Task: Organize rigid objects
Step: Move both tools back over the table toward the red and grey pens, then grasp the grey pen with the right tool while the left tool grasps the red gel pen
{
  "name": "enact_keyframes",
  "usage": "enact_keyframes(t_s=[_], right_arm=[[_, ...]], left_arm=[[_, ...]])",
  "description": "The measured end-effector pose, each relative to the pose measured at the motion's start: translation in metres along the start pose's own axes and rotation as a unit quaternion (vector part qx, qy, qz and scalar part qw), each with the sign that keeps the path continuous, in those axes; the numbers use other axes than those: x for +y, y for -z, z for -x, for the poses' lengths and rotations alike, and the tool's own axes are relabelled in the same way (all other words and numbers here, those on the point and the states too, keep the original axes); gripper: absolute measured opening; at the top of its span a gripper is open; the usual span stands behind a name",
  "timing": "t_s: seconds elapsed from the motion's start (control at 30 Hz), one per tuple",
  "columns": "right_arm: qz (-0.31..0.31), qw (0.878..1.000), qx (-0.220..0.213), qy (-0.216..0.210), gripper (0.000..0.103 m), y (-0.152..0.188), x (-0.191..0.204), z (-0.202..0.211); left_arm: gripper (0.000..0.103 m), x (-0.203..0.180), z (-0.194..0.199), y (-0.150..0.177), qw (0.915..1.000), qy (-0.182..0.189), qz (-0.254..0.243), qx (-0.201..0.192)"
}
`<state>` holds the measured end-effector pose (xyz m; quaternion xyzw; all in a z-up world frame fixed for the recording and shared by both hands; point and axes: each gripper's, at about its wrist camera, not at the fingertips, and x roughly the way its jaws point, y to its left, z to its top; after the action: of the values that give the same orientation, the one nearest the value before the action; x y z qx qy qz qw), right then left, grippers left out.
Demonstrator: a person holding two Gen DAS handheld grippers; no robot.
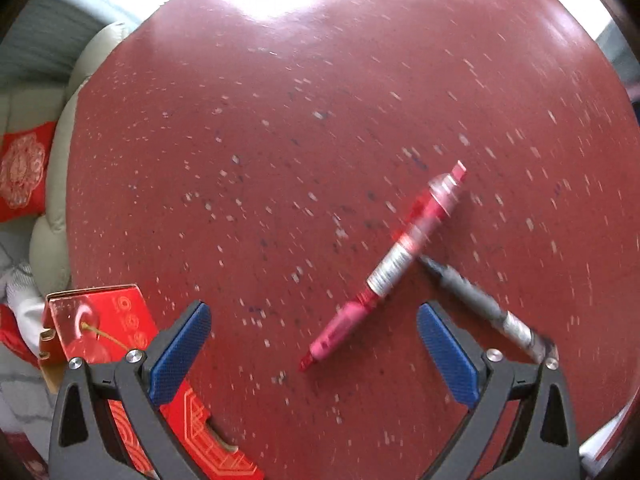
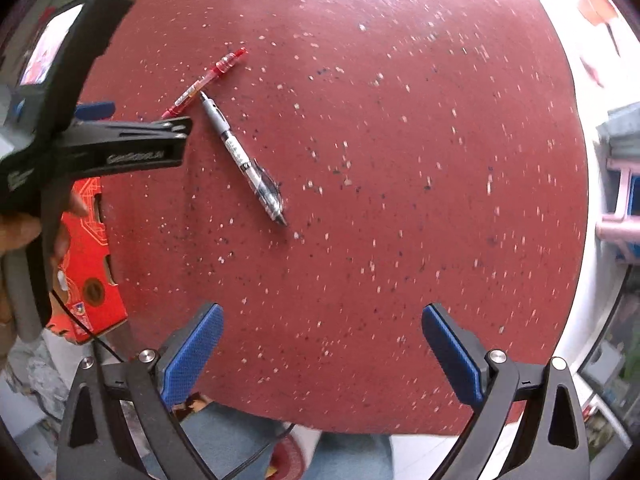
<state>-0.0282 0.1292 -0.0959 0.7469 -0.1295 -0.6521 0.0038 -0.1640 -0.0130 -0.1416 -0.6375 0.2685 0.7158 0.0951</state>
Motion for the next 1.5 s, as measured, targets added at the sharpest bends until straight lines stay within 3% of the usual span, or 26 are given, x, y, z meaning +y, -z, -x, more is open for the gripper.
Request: enact_keyframes(t_s=[0.1, 0.2, 0.33, 0.57, 0.63, 0.7, 0.8, 0.87, 1.03, 1.17, 1.23, 1.3, 1.37, 1.43, 1.5], right_arm=[[0.031, 0.999, -0.007, 0.012, 0.100, -0.013, 0.014, -0.004], [0.062, 0.998, -0.020, 0.023, 0.100, -0.029, 0.031, -0.008], [0.101, 0.994, -0.032, 0.041, 0.100, -0.052, 0.053, -0.018], [0.157, 0.985, -0.045, 0.064, 0.099, -0.080, 0.078, -0.037], [0.173, 0.982, -0.040, 0.065, 0.076, -0.085, 0.082, -0.043], [0.183, 0.980, -0.039, 0.074, 0.073, -0.088, 0.087, -0.047], [0.202, 0.974, -0.049, 0.087, 0.073, -0.090, 0.097, -0.049], [0.220, 0.967, -0.055, 0.116, 0.064, -0.088, 0.104, -0.051], [0.211, 0.968, -0.050, 0.122, 0.012, -0.076, 0.112, -0.055], [0.175, 0.975, -0.040, 0.128, 0.011, -0.063, 0.082, -0.051], [0.122, 0.985, -0.030, 0.119, 0.011, -0.050, 0.054, -0.048], [0.073, 0.992, -0.021, 0.105, 0.011, -0.035, 0.025, -0.047], [0.027, 0.995, -0.016, 0.093, 0.011, -0.017, 0.000, -0.049], [0.013, 0.996, -0.015, 0.087, 0.011, -0.010, -0.008, -0.048], [0.013, 0.996, -0.013, 0.088, 0.011, -0.007, -0.010, -0.048]], left_arm=[[0.103, 0.027, -0.010, -0.004, 0.9966, 0.013, 0.081, 0.004], [0.103, 0.046, -0.017, 0.000, 0.9905, 0.052, 0.127, 0.011], [0.103, 0.042, -0.013, 0.001, 0.9954, 0.039, 0.086, -0.015], [0.103, 0.047, -0.018, -0.002, 0.9933, 0.074, 0.085, -0.024], [0.103, 0.047, -0.019, -0.002, 0.9927, 0.082, 0.085, -0.026], [0.103, 0.049, -0.022, -0.006, 0.9888, 0.107, 0.103, -0.016], [0.103, 0.051, -0.024, -0.008, 0.9898, 0.106, 0.095, -0.014], [0.103, 0.050, -0.024, -0.015, 0.9902, 0.108, 0.088, -0.006], [0.101, 0.024, -0.015, -0.015, 0.9925, 0.119, 0.016, -0.021], [0.082, 0.000, 0.001, -0.009, 0.9910, 0.124, -0.018, -0.046], [0.059, -0.009, 0.009, -0.005, 0.9903, 0.126, -0.029, -0.051], [0.055, -0.018, 0.012, 0.000, 0.9901, 0.126, -0.034, -0.052], [0.062, -0.022, 0.015, 0.001, 0.9912, 0.114, -0.033, -0.059], [0.097, -0.029, 0.012, 0.007, 0.9940, 0.091, -0.024, -0.055], [0.103, -0.024, 0.004, 0.008, 0.9936, 0.105, -0.005, -0.041]])
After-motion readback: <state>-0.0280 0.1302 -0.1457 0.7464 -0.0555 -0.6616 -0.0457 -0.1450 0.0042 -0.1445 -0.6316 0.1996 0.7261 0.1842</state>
